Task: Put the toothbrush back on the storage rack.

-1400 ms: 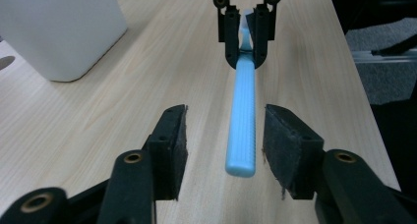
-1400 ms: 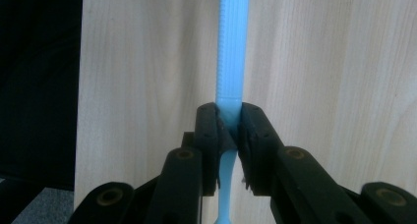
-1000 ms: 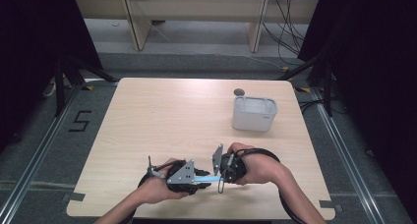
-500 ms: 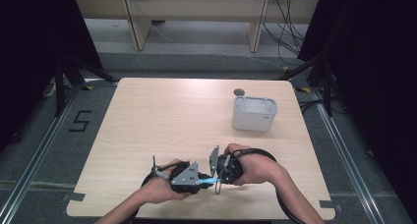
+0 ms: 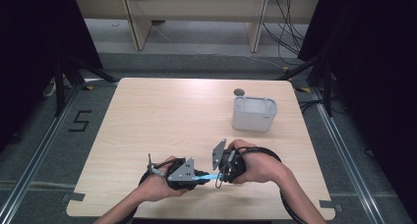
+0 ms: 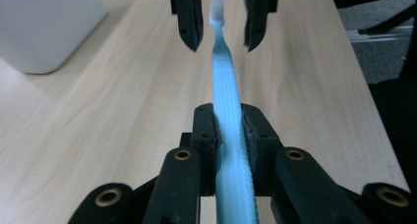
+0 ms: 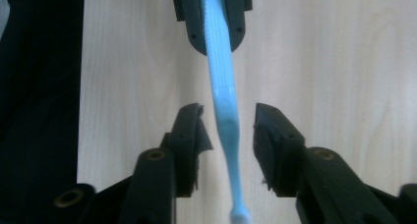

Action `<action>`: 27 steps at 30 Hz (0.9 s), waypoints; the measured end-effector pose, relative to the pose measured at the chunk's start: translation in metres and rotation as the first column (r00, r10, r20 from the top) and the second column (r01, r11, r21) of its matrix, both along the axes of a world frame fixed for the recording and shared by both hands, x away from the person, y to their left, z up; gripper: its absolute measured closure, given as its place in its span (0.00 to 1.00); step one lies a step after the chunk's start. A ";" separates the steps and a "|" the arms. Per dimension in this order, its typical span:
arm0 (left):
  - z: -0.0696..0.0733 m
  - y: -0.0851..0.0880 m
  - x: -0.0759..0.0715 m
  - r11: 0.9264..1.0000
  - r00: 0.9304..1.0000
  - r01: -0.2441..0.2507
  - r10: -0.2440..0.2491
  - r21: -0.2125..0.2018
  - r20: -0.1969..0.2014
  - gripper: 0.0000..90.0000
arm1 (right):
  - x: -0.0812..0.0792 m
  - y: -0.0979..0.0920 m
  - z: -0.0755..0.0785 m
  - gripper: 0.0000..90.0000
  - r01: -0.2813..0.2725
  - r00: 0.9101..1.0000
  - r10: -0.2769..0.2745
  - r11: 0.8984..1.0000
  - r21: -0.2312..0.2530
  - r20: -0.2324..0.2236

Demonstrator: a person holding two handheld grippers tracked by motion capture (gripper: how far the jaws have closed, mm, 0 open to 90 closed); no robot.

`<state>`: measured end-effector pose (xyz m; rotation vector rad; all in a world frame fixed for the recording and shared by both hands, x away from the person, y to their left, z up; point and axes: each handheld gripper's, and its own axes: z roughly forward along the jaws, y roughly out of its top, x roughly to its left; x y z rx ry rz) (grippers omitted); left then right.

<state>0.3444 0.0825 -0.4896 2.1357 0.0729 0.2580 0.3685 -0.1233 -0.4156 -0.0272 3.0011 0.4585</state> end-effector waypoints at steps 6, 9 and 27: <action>0.001 0.015 0.004 0.995 0.996 -0.092 0.092 -0.050 0.013 0.86 | -0.003 -0.018 0.007 0.62 0.161 0.987 -0.157 0.974 0.159 -0.041; 0.001 0.024 0.004 0.983 0.987 -0.162 0.163 -0.089 0.010 0.86 | -0.006 -0.034 0.007 0.58 0.247 0.968 -0.251 0.913 0.325 -0.033; 0.007 0.050 0.002 0.886 0.932 -0.350 0.363 -0.304 -0.017 0.86 | -0.009 -0.043 -0.045 0.56 0.535 0.837 -0.418 0.485 0.691 -0.355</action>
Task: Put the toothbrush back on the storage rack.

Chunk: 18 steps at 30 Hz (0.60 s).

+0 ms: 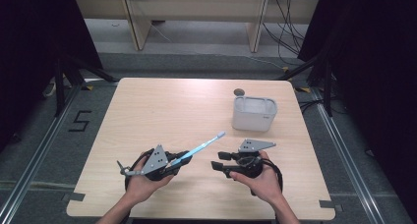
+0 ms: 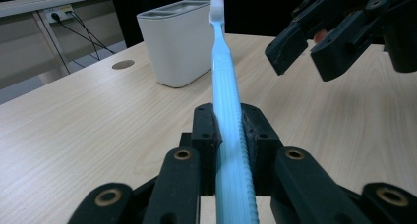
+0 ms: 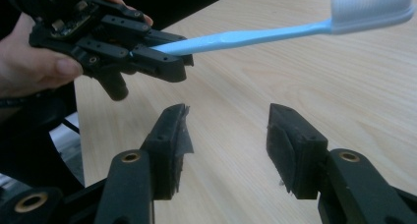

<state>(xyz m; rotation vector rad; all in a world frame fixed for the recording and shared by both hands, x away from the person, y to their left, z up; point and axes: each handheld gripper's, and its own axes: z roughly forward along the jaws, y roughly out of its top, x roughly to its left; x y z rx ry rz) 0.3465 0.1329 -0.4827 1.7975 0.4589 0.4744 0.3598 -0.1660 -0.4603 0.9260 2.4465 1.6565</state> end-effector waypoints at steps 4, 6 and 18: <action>0.000 -0.001 0.000 0.999 1.000 -0.001 0.001 -0.034 0.006 0.86 | 0.004 0.004 -0.001 0.55 0.014 1.000 -0.013 0.999 0.034 -0.022; 0.000 -0.002 0.000 0.999 1.000 0.003 -0.002 -0.047 0.011 0.86 | 0.008 0.006 -0.002 0.55 0.022 0.999 -0.019 0.997 0.069 -0.047; -0.002 -0.005 -0.001 0.998 1.000 -0.010 0.010 -0.063 0.012 0.86 | 0.020 0.016 -0.004 0.56 0.055 0.995 -0.042 0.986 0.158 -0.085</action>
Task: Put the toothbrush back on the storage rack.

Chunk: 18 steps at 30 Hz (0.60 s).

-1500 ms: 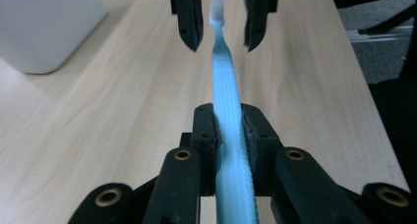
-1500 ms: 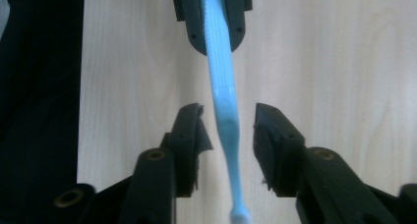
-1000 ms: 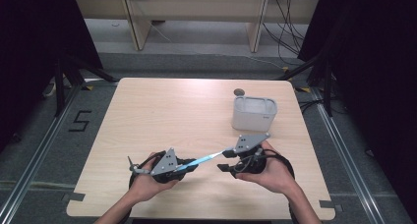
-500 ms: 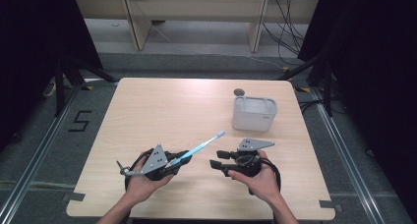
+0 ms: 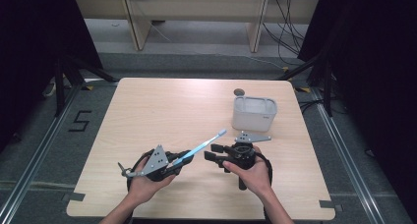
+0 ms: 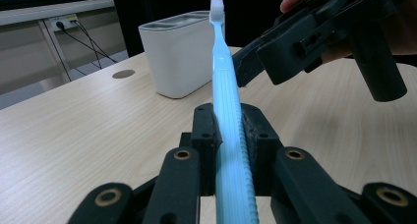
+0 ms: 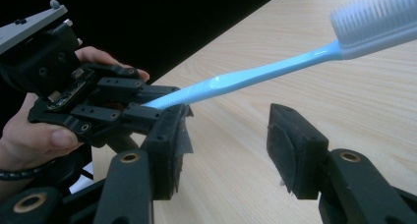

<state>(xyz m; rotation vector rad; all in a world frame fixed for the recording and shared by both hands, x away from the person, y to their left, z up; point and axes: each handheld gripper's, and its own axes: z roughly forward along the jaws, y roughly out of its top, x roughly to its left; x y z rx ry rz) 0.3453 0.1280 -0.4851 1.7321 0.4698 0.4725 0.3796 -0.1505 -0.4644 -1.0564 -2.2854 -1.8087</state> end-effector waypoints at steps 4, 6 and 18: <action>-0.001 0.000 0.000 1.000 1.000 -0.003 0.003 0.006 -0.005 0.86 | 0.002 0.000 -0.001 0.56 0.003 1.000 -0.003 1.000 0.018 -0.017; -0.001 -0.001 0.000 1.000 1.000 -0.002 0.002 0.006 -0.004 0.86 | 0.002 0.001 -0.001 0.56 0.009 1.000 -0.009 1.000 0.022 -0.025; -0.001 -0.002 0.000 1.000 1.000 -0.008 0.008 -0.006 -0.005 0.86 | 0.010 0.002 0.002 0.56 0.033 0.999 -0.031 0.997 0.065 -0.029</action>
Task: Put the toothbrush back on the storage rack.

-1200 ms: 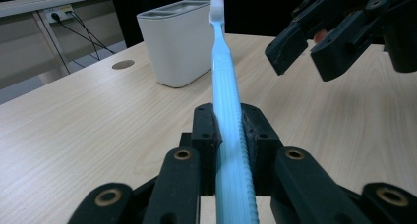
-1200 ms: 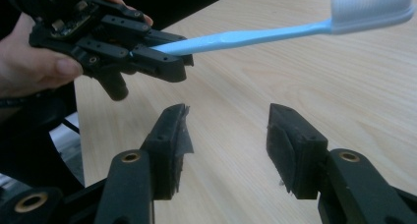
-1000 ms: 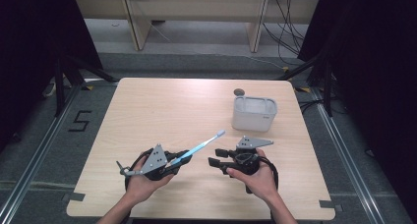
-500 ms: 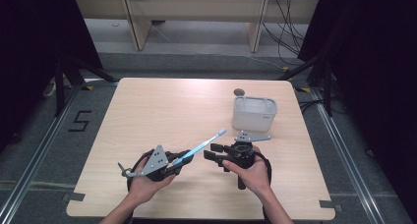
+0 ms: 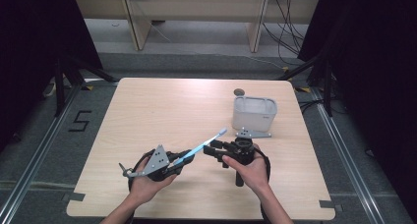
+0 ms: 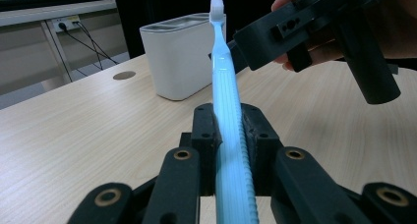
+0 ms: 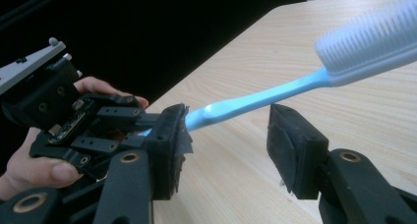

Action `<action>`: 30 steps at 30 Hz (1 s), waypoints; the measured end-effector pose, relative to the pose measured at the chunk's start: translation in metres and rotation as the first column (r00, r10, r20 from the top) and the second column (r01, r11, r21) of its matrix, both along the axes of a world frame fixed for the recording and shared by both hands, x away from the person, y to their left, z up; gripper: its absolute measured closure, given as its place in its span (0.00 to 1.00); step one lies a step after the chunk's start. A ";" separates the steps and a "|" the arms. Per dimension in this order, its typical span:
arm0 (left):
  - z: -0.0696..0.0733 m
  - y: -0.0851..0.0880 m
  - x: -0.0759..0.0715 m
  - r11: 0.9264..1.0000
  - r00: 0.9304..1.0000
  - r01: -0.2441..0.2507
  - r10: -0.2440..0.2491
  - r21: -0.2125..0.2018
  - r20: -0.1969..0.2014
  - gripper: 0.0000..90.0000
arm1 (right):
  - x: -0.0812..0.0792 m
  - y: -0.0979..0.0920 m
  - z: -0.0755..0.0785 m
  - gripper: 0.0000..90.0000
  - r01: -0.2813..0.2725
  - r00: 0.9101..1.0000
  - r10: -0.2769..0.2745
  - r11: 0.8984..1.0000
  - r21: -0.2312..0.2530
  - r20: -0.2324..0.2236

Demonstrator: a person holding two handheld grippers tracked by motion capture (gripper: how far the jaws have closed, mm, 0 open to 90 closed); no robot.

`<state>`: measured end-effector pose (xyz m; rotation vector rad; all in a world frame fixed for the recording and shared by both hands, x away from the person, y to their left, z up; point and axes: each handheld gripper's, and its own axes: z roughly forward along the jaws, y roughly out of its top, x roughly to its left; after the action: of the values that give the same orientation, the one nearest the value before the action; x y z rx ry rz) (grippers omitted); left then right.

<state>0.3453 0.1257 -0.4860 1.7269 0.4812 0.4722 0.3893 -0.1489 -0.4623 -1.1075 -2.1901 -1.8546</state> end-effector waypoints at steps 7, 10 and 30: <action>-0.001 -0.001 0.002 1.000 1.000 0.003 -0.003 -0.022 0.006 0.86 | 0.004 0.001 0.002 0.56 0.003 1.000 -0.003 1.000 0.015 0.007; 0.000 -0.001 0.001 1.000 1.000 -0.007 0.007 -0.010 -0.002 0.86 | 0.004 0.001 0.003 0.56 0.005 1.000 -0.006 1.000 0.010 0.005; -0.004 -0.007 -0.001 1.000 1.000 -0.027 0.027 -0.005 -0.003 0.86 | 0.012 0.000 0.003 0.70 0.047 0.998 -0.044 0.995 0.088 -0.041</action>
<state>0.3448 0.1191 -0.4897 1.7186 0.5080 0.4873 0.4009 -0.1490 -0.4588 -1.1755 -2.0571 -1.9115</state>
